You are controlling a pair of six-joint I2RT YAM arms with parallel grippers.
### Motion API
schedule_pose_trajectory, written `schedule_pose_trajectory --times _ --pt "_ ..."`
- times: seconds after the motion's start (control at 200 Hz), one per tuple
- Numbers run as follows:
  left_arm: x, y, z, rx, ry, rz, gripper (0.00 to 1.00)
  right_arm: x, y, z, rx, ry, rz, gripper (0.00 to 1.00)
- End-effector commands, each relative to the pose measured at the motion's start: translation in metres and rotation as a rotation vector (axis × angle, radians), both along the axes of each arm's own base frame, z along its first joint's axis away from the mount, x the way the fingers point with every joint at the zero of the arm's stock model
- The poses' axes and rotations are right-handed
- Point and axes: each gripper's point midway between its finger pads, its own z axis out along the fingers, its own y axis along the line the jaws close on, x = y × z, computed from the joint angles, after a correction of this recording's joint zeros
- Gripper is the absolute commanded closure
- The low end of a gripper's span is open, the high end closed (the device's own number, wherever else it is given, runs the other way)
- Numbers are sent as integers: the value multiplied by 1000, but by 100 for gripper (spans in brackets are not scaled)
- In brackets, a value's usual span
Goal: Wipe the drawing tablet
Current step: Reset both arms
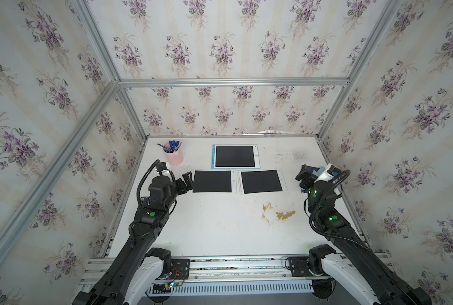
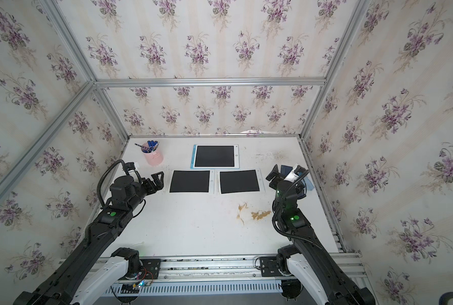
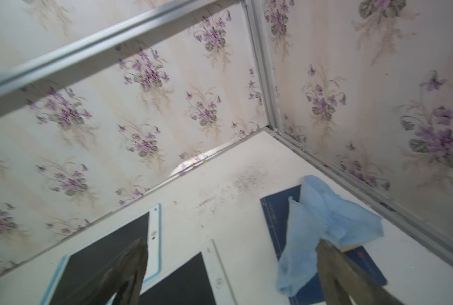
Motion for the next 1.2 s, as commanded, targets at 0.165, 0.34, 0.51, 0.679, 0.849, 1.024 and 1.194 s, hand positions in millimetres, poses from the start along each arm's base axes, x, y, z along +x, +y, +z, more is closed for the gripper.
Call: schedule_pose_trajectory --times 0.165,0.34,0.51,0.679,0.849,1.024,1.194 --pt "-12 3 -18 -56 -9 32 0 6 -21 -28 -238 -42 -130 0" --pt "-21 3 -17 -38 -40 15 0 24 -14 -52 -311 -2 -99 0" --pt "-27 -2 -22 55 -106 -62 0 38 -12 -65 -339 -16 -57 0" --pt "-37 -12 -21 168 -193 -175 0 50 -1 -71 -354 -3 18 0" --pt "-41 1 -16 205 -280 -105 0 52 0 -72 -365 -1 21 0" --pt "-41 11 -9 229 -309 -49 0 53 0 -72 -361 2 22 0" --pt "-37 25 -20 345 -273 4 0 53 0 -72 -363 5 24 0"
